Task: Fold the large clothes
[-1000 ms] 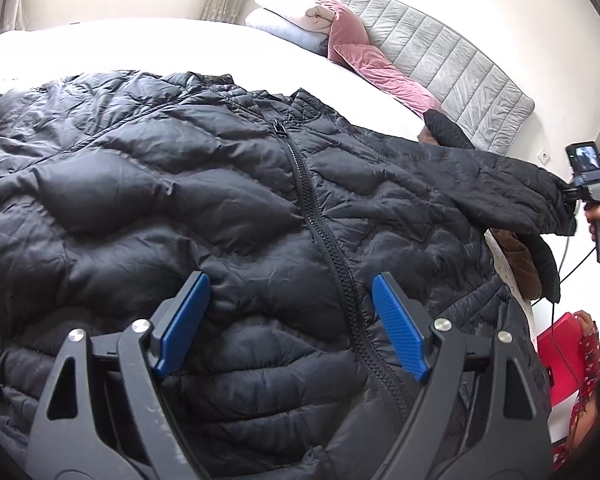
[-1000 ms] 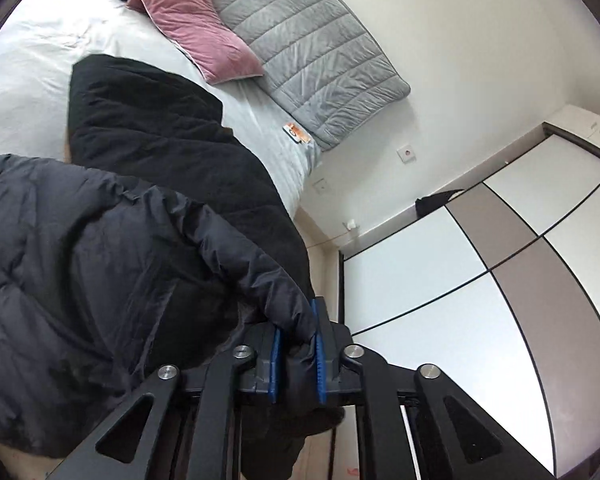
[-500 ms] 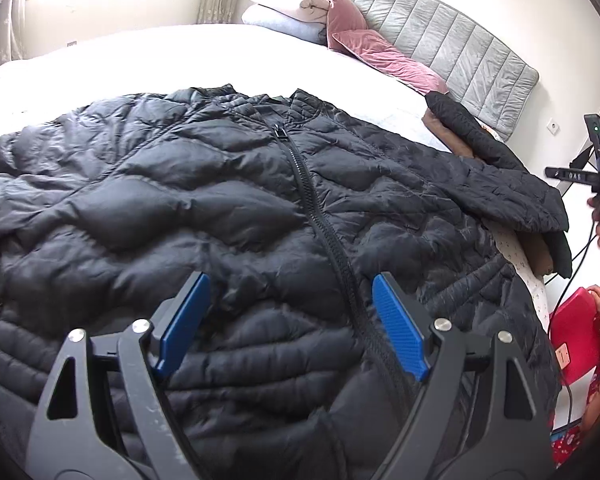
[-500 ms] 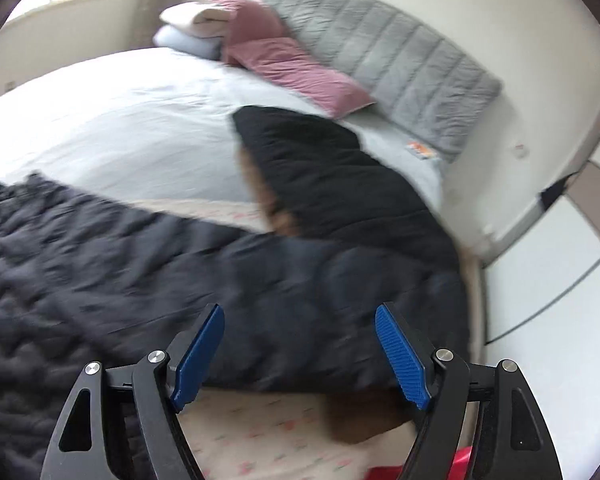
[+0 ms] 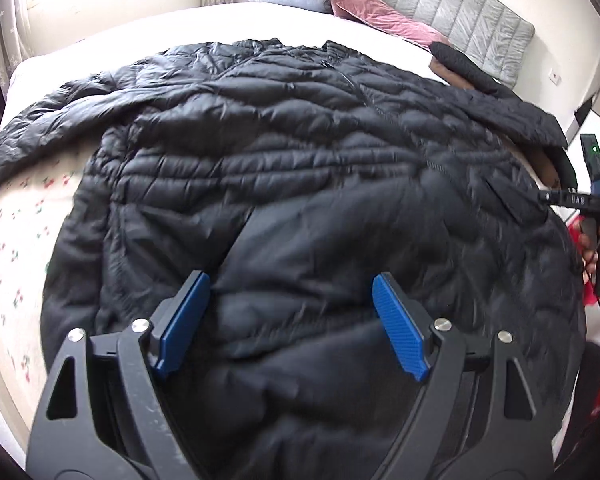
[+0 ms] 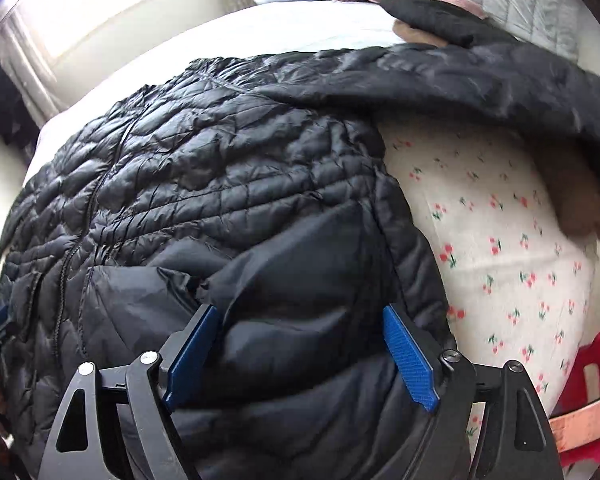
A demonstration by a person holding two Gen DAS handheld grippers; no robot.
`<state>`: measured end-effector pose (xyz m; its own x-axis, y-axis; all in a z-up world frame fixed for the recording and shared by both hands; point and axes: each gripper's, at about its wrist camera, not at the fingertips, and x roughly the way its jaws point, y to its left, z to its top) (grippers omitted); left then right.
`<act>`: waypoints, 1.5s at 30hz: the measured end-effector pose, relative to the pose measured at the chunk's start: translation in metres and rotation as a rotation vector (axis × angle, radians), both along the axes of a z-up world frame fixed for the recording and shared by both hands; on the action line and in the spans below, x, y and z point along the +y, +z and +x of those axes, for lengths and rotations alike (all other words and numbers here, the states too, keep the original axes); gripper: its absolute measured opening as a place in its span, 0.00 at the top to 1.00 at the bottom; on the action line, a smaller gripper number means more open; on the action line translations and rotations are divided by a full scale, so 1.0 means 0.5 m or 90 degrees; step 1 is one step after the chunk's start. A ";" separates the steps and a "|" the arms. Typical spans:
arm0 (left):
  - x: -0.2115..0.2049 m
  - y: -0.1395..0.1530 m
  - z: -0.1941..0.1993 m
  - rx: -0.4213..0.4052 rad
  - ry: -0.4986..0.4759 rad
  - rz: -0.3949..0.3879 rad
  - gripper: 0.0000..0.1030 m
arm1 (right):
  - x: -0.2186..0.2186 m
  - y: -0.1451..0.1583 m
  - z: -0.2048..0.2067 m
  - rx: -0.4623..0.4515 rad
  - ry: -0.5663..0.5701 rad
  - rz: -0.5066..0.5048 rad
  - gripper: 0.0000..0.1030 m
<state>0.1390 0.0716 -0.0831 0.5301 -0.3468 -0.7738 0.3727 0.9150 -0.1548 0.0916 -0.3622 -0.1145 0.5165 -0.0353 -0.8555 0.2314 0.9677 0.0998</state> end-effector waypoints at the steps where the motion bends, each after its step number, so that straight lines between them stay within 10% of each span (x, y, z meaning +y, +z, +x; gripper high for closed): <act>1: 0.004 -0.001 -0.011 -0.003 -0.009 0.012 0.19 | -0.006 -0.003 -0.018 -0.019 0.003 0.011 0.17; 11: -0.015 0.073 -0.073 0.022 -0.015 0.095 0.19 | -0.028 0.071 -0.032 0.043 -0.004 -0.091 0.17; 22: -0.103 0.205 0.034 0.004 0.020 0.037 0.07 | -0.167 0.142 0.044 0.021 -0.159 0.006 0.17; 33: -0.109 0.023 0.161 0.052 0.131 -0.100 0.07 | -0.377 0.108 0.079 -0.089 -0.368 0.136 0.17; 39: -0.086 0.015 0.171 0.042 0.144 -0.115 0.07 | -0.471 0.088 0.064 -0.192 -0.511 0.203 0.17; 41: -0.083 0.006 0.175 0.049 0.143 -0.121 0.07 | -0.484 0.091 0.058 -0.231 -0.546 0.220 0.24; 45: -0.078 0.003 0.179 0.048 0.141 -0.121 0.07 | -0.479 0.119 0.071 -0.292 -0.550 0.214 0.80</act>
